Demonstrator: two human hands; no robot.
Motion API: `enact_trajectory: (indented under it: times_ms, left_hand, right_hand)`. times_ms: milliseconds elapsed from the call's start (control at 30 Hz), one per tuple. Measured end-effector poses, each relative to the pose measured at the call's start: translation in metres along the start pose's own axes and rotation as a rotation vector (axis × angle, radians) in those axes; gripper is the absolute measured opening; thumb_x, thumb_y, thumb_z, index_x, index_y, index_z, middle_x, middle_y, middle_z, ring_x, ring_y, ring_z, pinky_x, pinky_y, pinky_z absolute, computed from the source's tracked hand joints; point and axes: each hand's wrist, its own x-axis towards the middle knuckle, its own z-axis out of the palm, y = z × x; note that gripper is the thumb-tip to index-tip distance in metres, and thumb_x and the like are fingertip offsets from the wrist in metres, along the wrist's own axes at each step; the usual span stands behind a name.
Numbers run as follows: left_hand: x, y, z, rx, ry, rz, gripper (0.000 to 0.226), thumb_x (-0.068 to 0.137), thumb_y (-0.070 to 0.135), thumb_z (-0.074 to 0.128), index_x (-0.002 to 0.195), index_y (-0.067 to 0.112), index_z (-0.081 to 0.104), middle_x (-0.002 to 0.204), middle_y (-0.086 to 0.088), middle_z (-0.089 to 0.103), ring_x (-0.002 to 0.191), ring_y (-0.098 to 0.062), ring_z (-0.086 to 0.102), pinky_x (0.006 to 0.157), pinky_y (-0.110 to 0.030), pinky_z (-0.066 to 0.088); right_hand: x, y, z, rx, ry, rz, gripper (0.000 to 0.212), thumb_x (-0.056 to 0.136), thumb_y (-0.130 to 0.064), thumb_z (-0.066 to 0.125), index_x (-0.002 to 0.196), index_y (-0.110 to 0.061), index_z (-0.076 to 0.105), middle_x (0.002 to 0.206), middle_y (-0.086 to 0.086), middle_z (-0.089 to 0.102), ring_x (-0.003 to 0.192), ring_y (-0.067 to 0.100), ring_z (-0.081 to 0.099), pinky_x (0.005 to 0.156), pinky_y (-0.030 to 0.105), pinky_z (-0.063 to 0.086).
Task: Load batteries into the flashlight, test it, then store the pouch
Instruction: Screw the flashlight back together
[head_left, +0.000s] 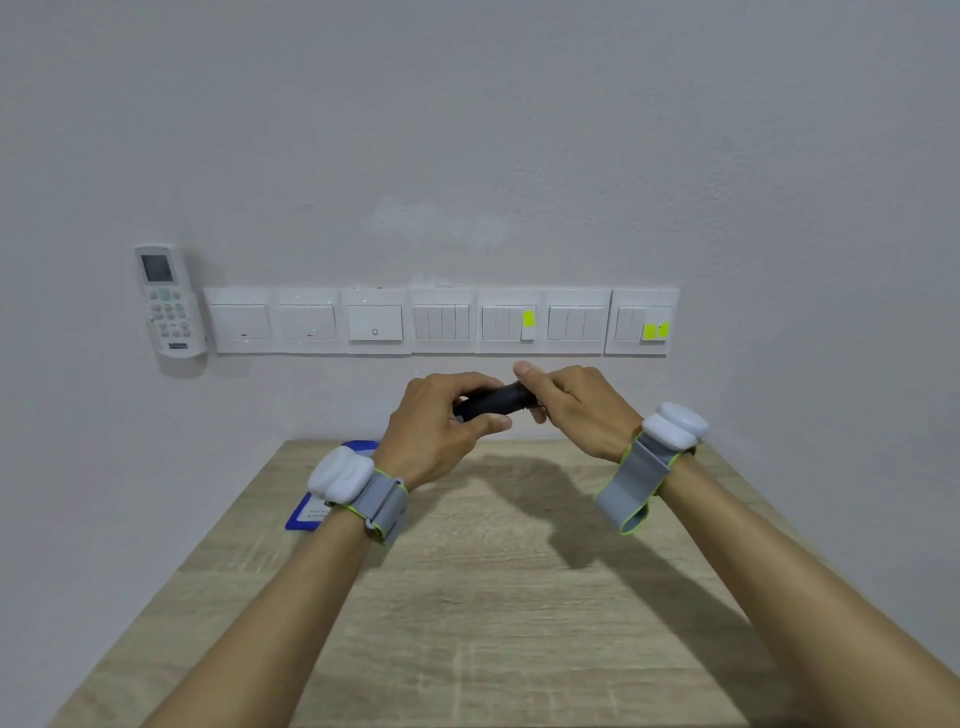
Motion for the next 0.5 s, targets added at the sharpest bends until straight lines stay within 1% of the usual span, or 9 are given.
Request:
enact_trajectory:
  times_ms: [67, 100, 133, 233, 267, 333, 400, 433, 500]
  left_hand:
    - [0.001, -0.001, -0.001, -0.008, 0.016, -0.004, 0.024, 0.077, 0.041, 0.073, 0.099, 0.035, 0.071, 0.089, 0.016, 0.071, 0.082, -0.014, 0.062, 0.077, -0.041, 0.054]
    - [0.001, -0.002, -0.001, -0.010, 0.019, -0.003, 0.023, 0.077, 0.040, 0.074, 0.099, 0.035, 0.071, 0.089, 0.017, 0.071, 0.081, -0.014, 0.062, 0.077, -0.041, 0.054]
    - [0.001, -0.002, -0.001, -0.008, 0.015, -0.001, 0.023, 0.077, 0.039, 0.074, 0.100, 0.034, 0.072, 0.089, 0.017, 0.071, 0.082, -0.014, 0.062, 0.077, -0.041, 0.054]
    - [-0.001, -0.001, 0.001, 0.005, 0.003, 0.010, 0.028, 0.074, 0.045, 0.070, 0.100, 0.036, 0.071, 0.090, 0.017, 0.072, 0.082, -0.013, 0.063, 0.077, -0.041, 0.054]
    - [-0.001, -0.002, 0.001, 0.009, 0.007, 0.012, 0.029, 0.074, 0.047, 0.068, 0.100, 0.037, 0.071, 0.089, 0.017, 0.072, 0.081, -0.013, 0.062, 0.076, -0.041, 0.054]
    - [0.000, -0.004, 0.000, 0.002, 0.020, 0.008, 0.026, 0.077, 0.046, 0.068, 0.100, 0.036, 0.071, 0.087, 0.017, 0.071, 0.078, -0.011, 0.060, 0.075, -0.041, 0.054]
    - [0.002, -0.005, -0.003, 0.003, 0.013, -0.003, 0.021, 0.081, 0.040, 0.070, 0.102, 0.035, 0.071, 0.086, 0.016, 0.070, 0.076, -0.010, 0.058, 0.075, -0.039, 0.053]
    - [0.002, -0.004, -0.004, 0.014, 0.007, 0.002, 0.021, 0.082, 0.038, 0.071, 0.102, 0.035, 0.072, 0.085, 0.016, 0.070, 0.076, -0.011, 0.058, 0.075, -0.038, 0.053]
    - [0.000, -0.002, -0.004, 0.077, 0.013, 0.030, 0.022, 0.082, 0.039, 0.071, 0.104, 0.038, 0.071, 0.085, 0.018, 0.070, 0.077, -0.012, 0.059, 0.075, -0.037, 0.053]
  right_hand:
    - [-0.003, 0.002, -0.001, 0.031, 0.013, -0.037, 0.038, 0.099, -0.043, 0.039, 0.076, -0.020, 0.059, 0.062, -0.001, 0.051, 0.057, 0.015, 0.043, 0.059, 0.029, 0.033]
    - [-0.005, 0.002, 0.000, 0.049, 0.002, -0.045, 0.030, 0.098, -0.038, 0.042, 0.084, -0.017, 0.058, 0.065, 0.000, 0.052, 0.058, 0.015, 0.043, 0.059, 0.028, 0.033]
    - [-0.006, 0.002, 0.002, 0.060, -0.005, -0.043, 0.029, 0.098, -0.035, 0.043, 0.086, -0.013, 0.057, 0.064, 0.000, 0.051, 0.058, 0.014, 0.042, 0.058, 0.028, 0.032]
    - [-0.005, 0.001, 0.008, 0.135, -0.043, 0.080, 0.045, 0.098, -0.041, 0.041, 0.066, -0.012, 0.051, 0.055, -0.003, 0.043, 0.051, 0.015, 0.036, 0.055, 0.029, 0.029]
    - [-0.004, 0.001, 0.009, 0.179, -0.049, 0.115, 0.047, 0.097, -0.044, 0.041, 0.065, -0.013, 0.051, 0.055, -0.002, 0.043, 0.050, 0.015, 0.035, 0.054, 0.029, 0.029]
    - [-0.005, 0.005, 0.010, 0.114, 0.008, 0.018, 0.039, 0.097, -0.044, 0.042, 0.079, -0.012, 0.056, 0.060, 0.002, 0.047, 0.054, 0.015, 0.040, 0.056, 0.029, 0.032]
    - [-0.006, 0.008, 0.011, 0.035, 0.055, -0.093, 0.026, 0.099, -0.037, 0.043, 0.092, -0.014, 0.053, 0.064, 0.003, 0.050, 0.057, 0.015, 0.042, 0.058, 0.029, 0.033]
    - [-0.007, 0.007, 0.010, 0.015, 0.059, -0.095, 0.026, 0.100, -0.035, 0.042, 0.091, -0.013, 0.052, 0.064, 0.003, 0.050, 0.057, 0.016, 0.042, 0.058, 0.030, 0.033]
    - [-0.004, 0.007, 0.011, 0.022, 0.031, -0.056, 0.037, 0.100, -0.037, 0.041, 0.079, -0.008, 0.052, 0.060, 0.002, 0.047, 0.055, 0.018, 0.040, 0.057, 0.033, 0.031]
